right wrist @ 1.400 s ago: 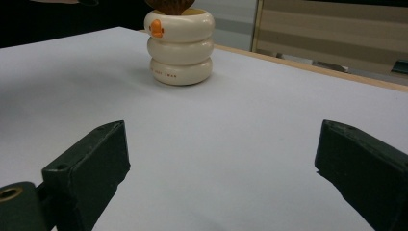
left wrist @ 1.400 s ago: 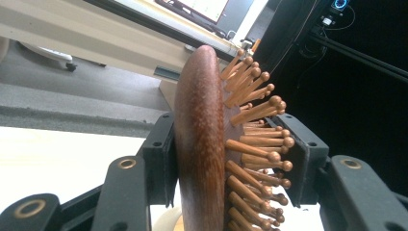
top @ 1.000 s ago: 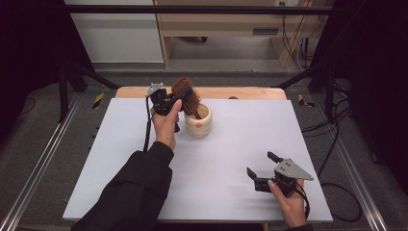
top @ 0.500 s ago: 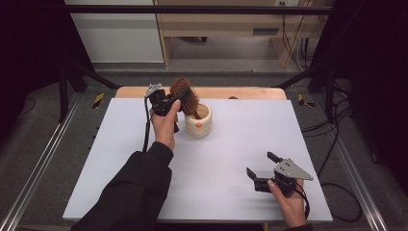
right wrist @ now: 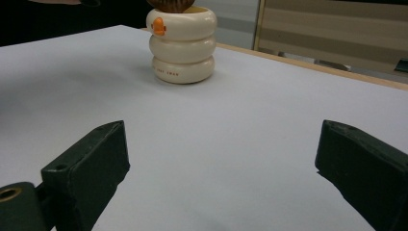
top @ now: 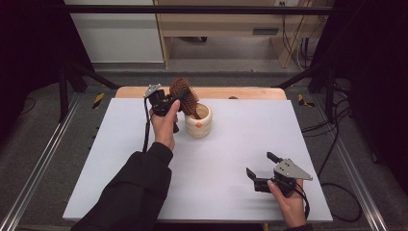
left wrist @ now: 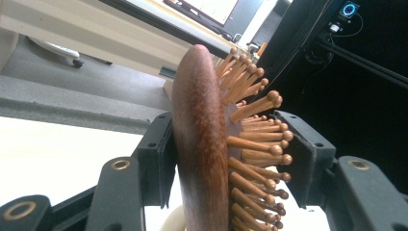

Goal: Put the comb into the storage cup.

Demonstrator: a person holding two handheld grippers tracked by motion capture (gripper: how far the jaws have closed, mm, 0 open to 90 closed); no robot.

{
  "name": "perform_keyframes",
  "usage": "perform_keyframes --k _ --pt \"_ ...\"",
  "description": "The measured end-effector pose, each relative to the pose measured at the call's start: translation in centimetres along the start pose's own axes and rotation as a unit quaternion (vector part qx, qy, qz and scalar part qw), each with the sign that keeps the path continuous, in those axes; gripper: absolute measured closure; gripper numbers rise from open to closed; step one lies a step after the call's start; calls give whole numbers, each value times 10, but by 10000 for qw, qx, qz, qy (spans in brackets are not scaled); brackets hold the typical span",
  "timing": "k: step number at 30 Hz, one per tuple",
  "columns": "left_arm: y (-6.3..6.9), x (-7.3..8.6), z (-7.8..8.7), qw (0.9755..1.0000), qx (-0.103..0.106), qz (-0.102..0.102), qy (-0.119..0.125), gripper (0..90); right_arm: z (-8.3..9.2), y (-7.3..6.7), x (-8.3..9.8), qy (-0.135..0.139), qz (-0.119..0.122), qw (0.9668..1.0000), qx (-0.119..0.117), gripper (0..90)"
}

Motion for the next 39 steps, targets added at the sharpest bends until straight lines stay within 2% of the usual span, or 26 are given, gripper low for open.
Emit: perform_keyframes --k 9,21,33,39 --pt "1 1 0 10000 51 2 -26 389 0 0 0 -8 -10 10000 -16 47" --pt "2 2 0 9999 -18 -140 -58 310 0 0 0 -10 -11 10000 -23 47" --pt "2 2 1 9998 -26 -169 -71 290 0 0 0 -8 -12 10000 -14 47" --pt "2 4 2 9995 -44 -290 -85 271 0 0 0 -5 -14 10000 -15 47"
Point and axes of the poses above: each handheld gripper's, and its own axes: z roughly backward along the jaws, x roughly out of its underside, y roughly to its right, the point moved 8 cm from there along -z, roughly forward along the jaws, and after that the axes turned 5 degrees about -y, right-handed, at the moved point
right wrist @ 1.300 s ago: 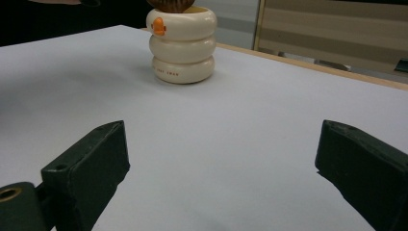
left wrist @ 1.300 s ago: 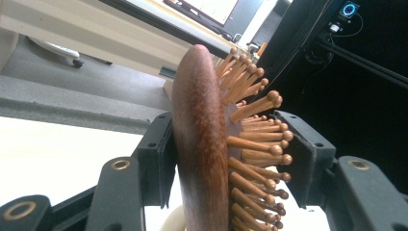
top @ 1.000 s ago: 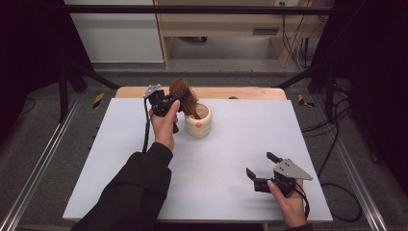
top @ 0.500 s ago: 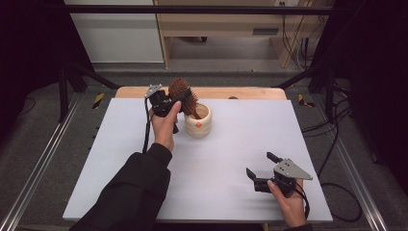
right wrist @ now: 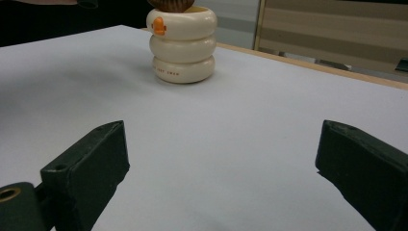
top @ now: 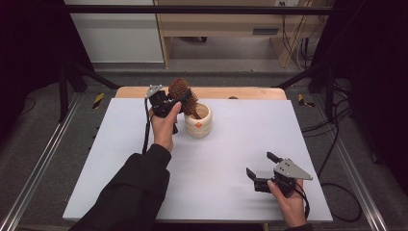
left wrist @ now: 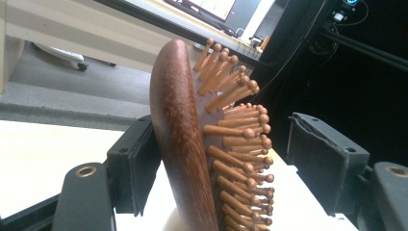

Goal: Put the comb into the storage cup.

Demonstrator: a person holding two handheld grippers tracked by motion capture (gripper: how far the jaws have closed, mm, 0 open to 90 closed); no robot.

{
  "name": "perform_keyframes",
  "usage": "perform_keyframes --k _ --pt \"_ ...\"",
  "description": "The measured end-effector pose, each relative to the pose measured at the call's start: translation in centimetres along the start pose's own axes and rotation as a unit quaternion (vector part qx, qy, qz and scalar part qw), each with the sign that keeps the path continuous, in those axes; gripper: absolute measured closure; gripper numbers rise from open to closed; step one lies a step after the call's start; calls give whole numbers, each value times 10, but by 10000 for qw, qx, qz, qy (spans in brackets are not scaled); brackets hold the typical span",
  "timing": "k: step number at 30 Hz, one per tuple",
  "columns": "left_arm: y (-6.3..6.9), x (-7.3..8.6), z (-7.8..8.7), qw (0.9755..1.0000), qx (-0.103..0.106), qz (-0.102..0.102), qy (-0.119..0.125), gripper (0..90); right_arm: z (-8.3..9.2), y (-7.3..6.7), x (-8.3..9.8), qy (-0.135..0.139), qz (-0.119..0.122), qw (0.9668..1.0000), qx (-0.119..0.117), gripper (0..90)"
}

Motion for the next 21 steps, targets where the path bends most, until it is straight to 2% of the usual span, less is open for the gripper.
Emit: perform_keyframes --k 10,15,21 --pt "-1 2 1 10000 -3 -51 11 214 0 0 0 -2 12 10000 -6 47" --pt "1 3 0 9999 7 -139 -5 182 -1 0 0 -5 16 10000 -6 47" --pt "1 3 1 10000 -14 -35 16 152 -1 -1 0 -16 33 10000 -13 47"
Point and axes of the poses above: each handheld gripper's, and its own axes: z roughly backward along the jaws, x roughly out of its underside, y roughly to its right, the point moved 8 cm from there along -z, roughly forward along the jaws, and after that the axes turned 5 degrees about -y, right-handed, at the moved point
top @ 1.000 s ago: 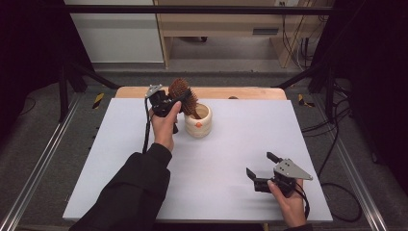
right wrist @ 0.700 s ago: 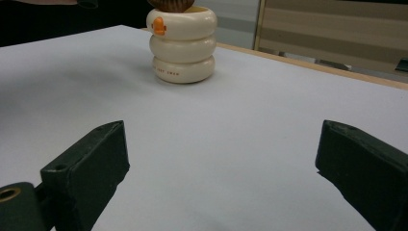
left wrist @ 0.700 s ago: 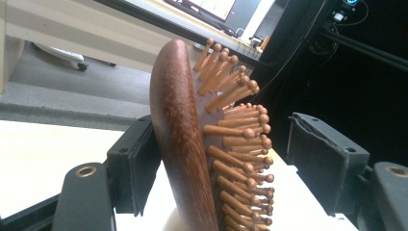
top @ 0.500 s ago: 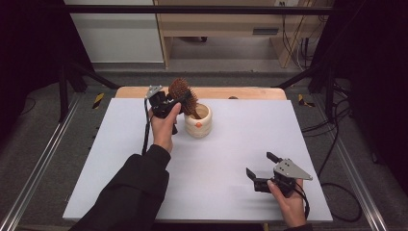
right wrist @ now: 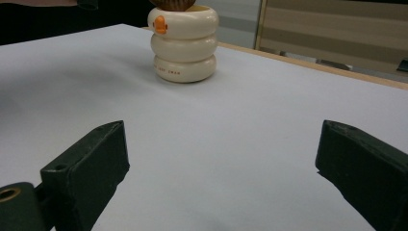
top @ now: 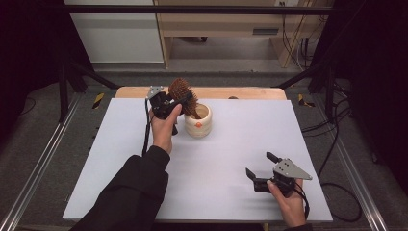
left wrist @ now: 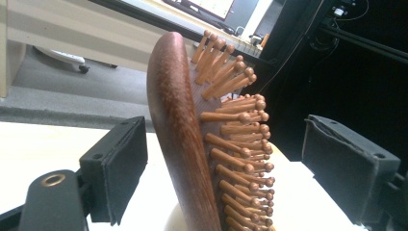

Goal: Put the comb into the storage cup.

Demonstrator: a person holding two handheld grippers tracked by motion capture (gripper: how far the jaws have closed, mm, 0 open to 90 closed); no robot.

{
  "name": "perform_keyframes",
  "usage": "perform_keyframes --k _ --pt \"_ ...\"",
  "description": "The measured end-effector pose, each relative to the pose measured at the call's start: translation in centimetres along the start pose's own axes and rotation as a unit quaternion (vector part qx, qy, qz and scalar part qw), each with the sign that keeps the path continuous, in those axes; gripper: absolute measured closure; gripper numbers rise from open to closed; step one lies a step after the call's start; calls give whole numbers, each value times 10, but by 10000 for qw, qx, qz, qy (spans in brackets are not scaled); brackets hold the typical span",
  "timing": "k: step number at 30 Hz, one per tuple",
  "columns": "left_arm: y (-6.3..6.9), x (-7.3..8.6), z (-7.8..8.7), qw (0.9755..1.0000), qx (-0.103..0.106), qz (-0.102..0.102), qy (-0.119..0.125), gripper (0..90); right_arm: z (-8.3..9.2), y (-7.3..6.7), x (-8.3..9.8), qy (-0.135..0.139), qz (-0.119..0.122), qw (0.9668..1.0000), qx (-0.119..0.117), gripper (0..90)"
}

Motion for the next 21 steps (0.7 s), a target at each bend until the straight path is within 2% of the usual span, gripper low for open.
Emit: perform_keyframes --k 5,10,16,21 --pt "-1 3 0 10000 -65 -19 -38 105 0 0 0 -1 1 10000 3 47" --pt "-1 3 1 9994 -250 -219 -66 32 0 0 0 -5 2 10000 5 47" --pt "-2 2 3 9993 -256 -272 -40 24 0 -1 1 -22 8 10000 -5 47" --pt "1 4 4 9988 -251 -403 -88 23 0 -1 0 5 -21 10000 -13 47"
Point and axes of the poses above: each handheld gripper's, and its own axes: z roughly backward along the jaws, x roughly out of its underside, y roughly to its right, the point moved 8 cm from there along -z, roughly forward along the jaws, and after that the axes turned 5 degrees about -y, right-handed, at the moved point
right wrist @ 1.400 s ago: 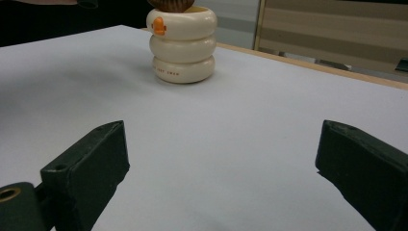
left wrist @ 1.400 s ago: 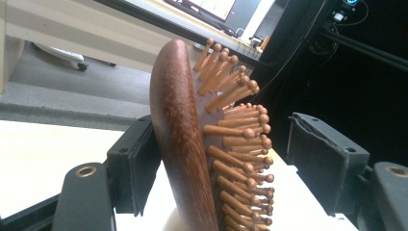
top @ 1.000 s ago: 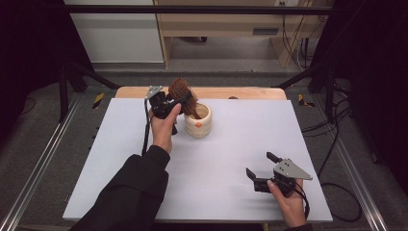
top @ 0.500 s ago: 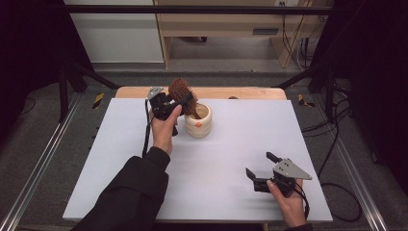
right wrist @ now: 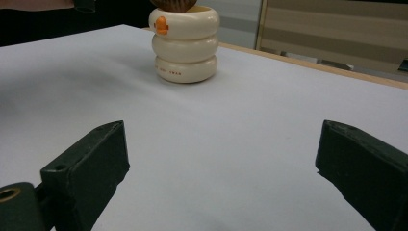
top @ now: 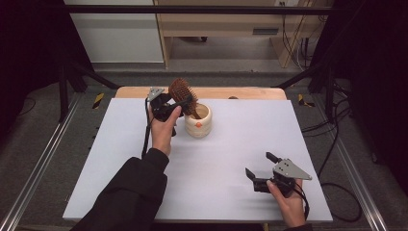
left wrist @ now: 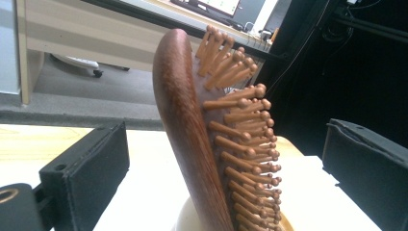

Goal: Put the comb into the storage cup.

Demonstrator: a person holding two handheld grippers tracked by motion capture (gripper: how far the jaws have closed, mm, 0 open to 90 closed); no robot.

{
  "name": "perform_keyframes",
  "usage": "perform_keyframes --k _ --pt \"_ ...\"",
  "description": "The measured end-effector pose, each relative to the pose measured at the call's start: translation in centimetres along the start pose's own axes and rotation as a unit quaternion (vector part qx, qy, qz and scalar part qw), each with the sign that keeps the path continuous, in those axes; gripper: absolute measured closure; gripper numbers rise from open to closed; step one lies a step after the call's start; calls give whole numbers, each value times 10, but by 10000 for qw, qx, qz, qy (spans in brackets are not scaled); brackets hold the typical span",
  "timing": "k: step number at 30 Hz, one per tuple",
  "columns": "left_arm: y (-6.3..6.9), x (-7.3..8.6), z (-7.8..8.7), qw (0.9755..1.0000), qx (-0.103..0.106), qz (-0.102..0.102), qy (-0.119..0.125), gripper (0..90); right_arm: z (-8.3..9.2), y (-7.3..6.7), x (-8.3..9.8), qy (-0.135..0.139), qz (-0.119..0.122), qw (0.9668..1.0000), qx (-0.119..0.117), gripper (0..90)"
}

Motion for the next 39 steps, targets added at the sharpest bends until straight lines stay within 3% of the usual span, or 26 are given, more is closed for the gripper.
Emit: perform_keyframes --k 24,39 --pt "11 9 7 9977 -120 -660 -104 29 -1 -1 1 -33 54 10000 2 46" --pt "16 19 28 9964 -183 -792 -222 35 -2 -1 1 -27 24 10000 -17 45"
Point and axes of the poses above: each handheld gripper's, and its own axes: z roughly backward along the jaws, x roughly out of its underside, y roughly to its right, the point moved 8 cm from there along -z, roughly forward along the jaws, and after that the axes turned 5 degrees about -y, right-handed, at the moved point
